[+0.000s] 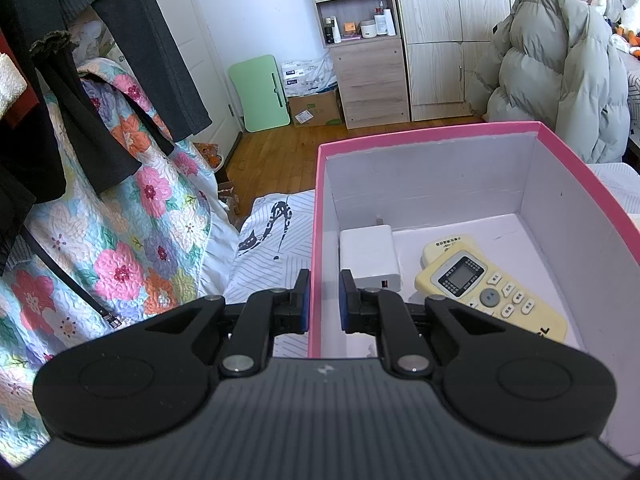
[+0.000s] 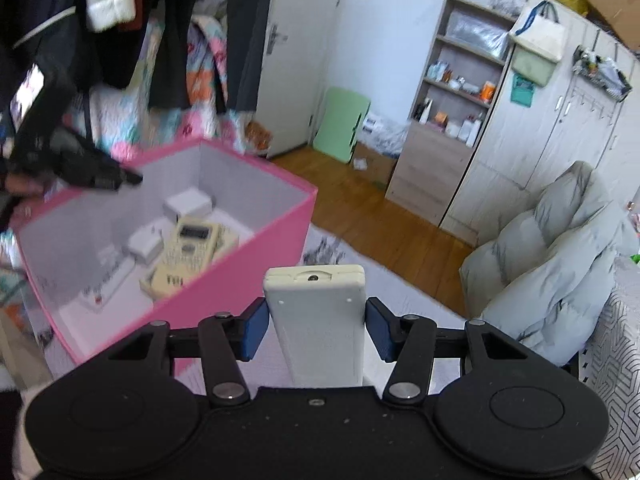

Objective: Organize rigid objects
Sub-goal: 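Carry the white power bank into the pink box and release it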

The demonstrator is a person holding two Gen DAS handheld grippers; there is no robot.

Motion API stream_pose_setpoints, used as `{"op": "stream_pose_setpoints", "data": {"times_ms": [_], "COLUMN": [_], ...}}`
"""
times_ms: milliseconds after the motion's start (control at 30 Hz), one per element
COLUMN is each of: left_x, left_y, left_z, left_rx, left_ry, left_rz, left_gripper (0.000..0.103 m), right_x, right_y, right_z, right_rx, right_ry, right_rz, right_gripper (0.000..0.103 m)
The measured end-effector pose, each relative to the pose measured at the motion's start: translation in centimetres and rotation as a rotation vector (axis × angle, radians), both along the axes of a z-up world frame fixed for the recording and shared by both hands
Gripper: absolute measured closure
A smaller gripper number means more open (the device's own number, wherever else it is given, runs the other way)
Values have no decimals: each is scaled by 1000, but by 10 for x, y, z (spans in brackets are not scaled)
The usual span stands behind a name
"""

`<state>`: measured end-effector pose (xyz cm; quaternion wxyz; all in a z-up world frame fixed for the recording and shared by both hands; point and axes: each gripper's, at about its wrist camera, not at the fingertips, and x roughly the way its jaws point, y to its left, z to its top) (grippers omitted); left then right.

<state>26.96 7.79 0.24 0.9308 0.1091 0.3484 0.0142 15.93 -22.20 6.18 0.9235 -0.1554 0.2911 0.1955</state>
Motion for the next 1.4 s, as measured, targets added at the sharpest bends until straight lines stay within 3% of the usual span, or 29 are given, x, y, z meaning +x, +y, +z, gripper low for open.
{"op": "stream_pose_setpoints", "data": {"times_ms": [233, 367, 467, 633, 800, 933, 1067, 1333, 1400], "left_x": [0, 2, 2, 0, -2, -4, -4, -1, -1], "left_y": [0, -1, -1, -1, -1, 0, 4, 14, 16], "left_z": [-1, -1, -1, -1, -1, 0, 1, 2, 2], "left_rx": [-12, -21, -20, -24, -21, -30, -58, -130, -142], "left_ry": [1, 12, 13, 10, -10, -19, -20, -10, -10], "left_rz": [1, 9, 7, 2, 5, 5, 1, 12, 12], "left_gripper": [92, 92, 92, 92, 92, 92, 92, 92, 92], "right_x": [6, 32, 63, 118, 135, 129, 117, 83, 79], "right_y": [24, 52, 80, 133, 165, 164, 150, 137, 141], "right_z": [58, 70, 60, 18, -16, -27, -20, -42, -50], "right_rx": [118, 257, 342, 419, 466, 473, 444, 243, 203], "right_ry": [-150, -136, -66, 90, 116, 109, 164, 295, 339], "right_rz": [41, 105, 141, 115, 94, 94, 95, 109, 120], "right_gripper": [45, 45, 45, 45, 45, 45, 45, 47, 78]}}
